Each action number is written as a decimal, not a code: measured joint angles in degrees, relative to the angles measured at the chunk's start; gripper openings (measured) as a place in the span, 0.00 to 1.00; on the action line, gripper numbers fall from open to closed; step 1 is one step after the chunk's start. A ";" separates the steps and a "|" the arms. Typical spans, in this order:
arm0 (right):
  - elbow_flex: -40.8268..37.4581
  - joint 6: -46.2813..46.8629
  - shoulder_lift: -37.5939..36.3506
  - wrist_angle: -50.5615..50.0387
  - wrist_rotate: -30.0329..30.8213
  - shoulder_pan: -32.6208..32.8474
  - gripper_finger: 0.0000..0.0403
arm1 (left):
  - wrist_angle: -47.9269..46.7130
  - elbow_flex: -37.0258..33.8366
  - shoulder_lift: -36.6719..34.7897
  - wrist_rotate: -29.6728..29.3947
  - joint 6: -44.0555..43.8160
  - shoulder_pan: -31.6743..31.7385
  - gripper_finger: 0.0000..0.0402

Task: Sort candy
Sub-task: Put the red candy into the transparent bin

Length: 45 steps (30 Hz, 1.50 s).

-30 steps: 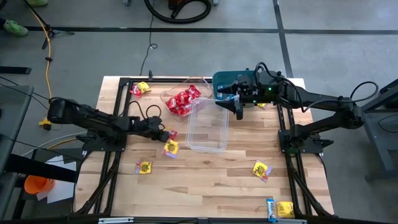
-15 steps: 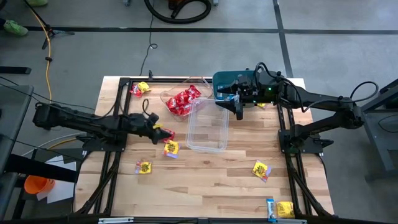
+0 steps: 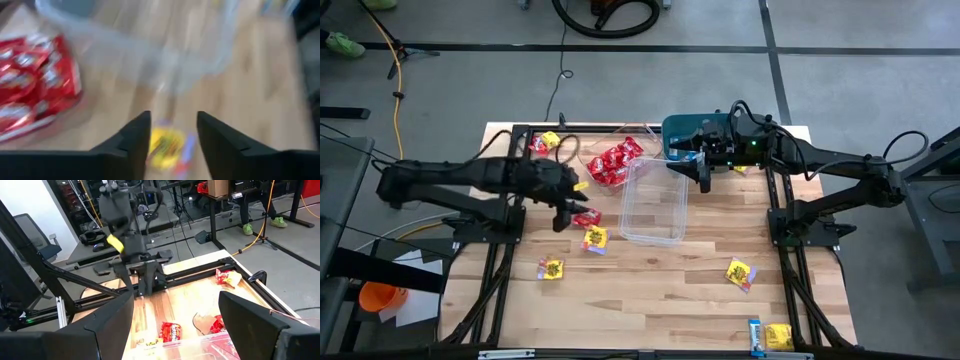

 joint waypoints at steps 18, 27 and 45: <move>0.00 0.43 0.00 -0.24 -0.08 0.00 0.72 | 6.71 -10.27 23.37 -6.28 15.05 -0.20 0.69; 0.00 0.14 0.00 -1.05 -0.43 0.00 0.72 | 7.39 -10.01 33.12 -7.59 13.74 -0.22 0.68; -0.02 -2.61 -0.02 -3.61 -0.23 -0.02 0.72 | -6.09 -1.31 5.43 -13.75 11.05 2.08 0.01</move>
